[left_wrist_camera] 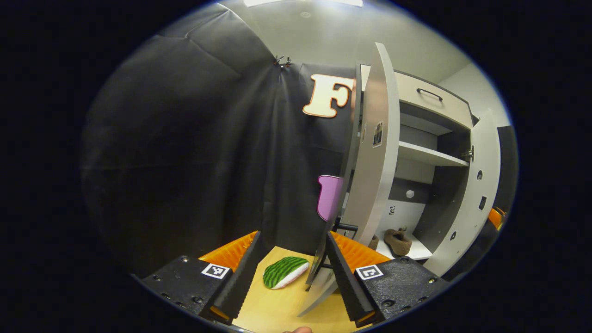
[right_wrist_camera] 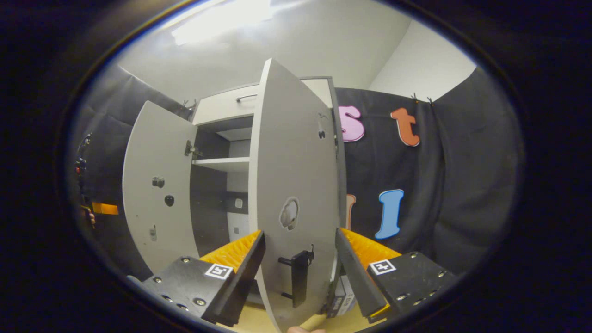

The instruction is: Grab one shoe with the right hand and put it into the shoe cabinet, grab the other shoe with the left hand and put it into the shoe cabinet; then close the right door with the right hand and the left door with the left hand.

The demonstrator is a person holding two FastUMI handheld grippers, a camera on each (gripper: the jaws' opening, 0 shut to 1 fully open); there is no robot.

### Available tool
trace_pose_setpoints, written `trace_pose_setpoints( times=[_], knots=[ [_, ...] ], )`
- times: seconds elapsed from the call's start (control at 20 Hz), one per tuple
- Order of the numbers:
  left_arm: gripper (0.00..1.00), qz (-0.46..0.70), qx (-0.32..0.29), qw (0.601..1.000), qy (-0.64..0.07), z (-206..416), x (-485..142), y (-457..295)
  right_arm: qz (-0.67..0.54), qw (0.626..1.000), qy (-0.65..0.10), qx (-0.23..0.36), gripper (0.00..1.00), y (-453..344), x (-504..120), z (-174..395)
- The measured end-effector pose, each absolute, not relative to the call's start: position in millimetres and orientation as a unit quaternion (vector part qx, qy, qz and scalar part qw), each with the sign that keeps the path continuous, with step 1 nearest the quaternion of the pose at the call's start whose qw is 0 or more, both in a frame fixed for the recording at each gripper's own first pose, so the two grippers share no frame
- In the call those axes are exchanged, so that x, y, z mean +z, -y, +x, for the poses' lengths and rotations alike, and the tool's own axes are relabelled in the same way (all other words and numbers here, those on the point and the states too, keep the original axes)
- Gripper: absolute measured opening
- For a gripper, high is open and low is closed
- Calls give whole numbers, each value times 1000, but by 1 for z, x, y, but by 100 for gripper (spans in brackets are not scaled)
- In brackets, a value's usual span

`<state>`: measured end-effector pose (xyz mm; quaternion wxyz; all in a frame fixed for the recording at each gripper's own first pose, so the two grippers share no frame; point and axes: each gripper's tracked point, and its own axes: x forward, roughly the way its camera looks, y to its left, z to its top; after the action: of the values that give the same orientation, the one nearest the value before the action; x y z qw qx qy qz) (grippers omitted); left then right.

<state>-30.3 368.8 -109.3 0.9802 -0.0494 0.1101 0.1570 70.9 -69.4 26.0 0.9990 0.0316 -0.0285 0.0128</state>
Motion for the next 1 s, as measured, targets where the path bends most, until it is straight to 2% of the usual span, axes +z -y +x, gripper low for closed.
trace_pose_setpoints(
  times=[0.2, 0.35, 0.45, 1.0],
  knots=[
    [84, -48, 171, 977, -119, -48, -117, -376, 49, 997, 25, 52, 92, 41, 25, 87],
    [84, -52, 172, 976, -126, -47, -125, -374, 50, 997, 22, 60, 97, 32, 23, 92],
    [84, -53, 172, 975, -132, -45, -130, -373, 51, 996, 22, 64, 96, 33, 23, 92],
    [84, 5, 184, 972, -145, -11, -160, -375, 65, 997, 18, 27, 98, 60, 15, 81]
  ],
)
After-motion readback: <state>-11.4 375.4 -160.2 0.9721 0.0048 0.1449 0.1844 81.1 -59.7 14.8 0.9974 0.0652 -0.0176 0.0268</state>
